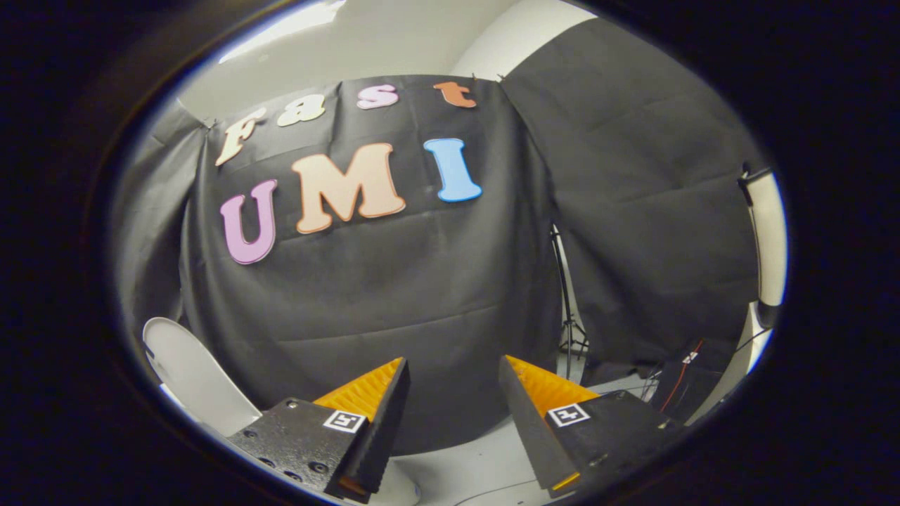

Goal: Open the toilet lid.

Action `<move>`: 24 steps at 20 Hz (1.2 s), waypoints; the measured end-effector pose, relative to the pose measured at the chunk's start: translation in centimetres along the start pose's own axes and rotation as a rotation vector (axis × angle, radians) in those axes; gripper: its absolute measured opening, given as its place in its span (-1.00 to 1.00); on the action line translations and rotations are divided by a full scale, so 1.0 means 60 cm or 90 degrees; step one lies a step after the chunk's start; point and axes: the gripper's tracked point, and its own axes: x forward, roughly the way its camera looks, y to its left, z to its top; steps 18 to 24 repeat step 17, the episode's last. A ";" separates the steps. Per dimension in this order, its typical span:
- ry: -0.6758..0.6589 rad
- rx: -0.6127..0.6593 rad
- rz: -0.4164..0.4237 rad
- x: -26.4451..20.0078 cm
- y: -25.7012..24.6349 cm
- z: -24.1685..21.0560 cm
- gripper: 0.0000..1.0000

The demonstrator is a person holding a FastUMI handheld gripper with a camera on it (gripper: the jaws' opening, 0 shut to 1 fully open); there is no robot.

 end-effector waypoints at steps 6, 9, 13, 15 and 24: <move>0.039 0.003 -0.018 -0.007 -0.097 -0.030 0.58; 0.064 -0.023 -0.020 -0.011 -0.121 -0.038 0.57; 0.095 -0.081 0.015 -0.024 -0.123 -0.037 0.58; 0.115 -0.097 0.031 -0.026 -0.120 -0.046 0.58; 0.138 -0.102 0.057 -0.031 -0.111 -0.054 0.57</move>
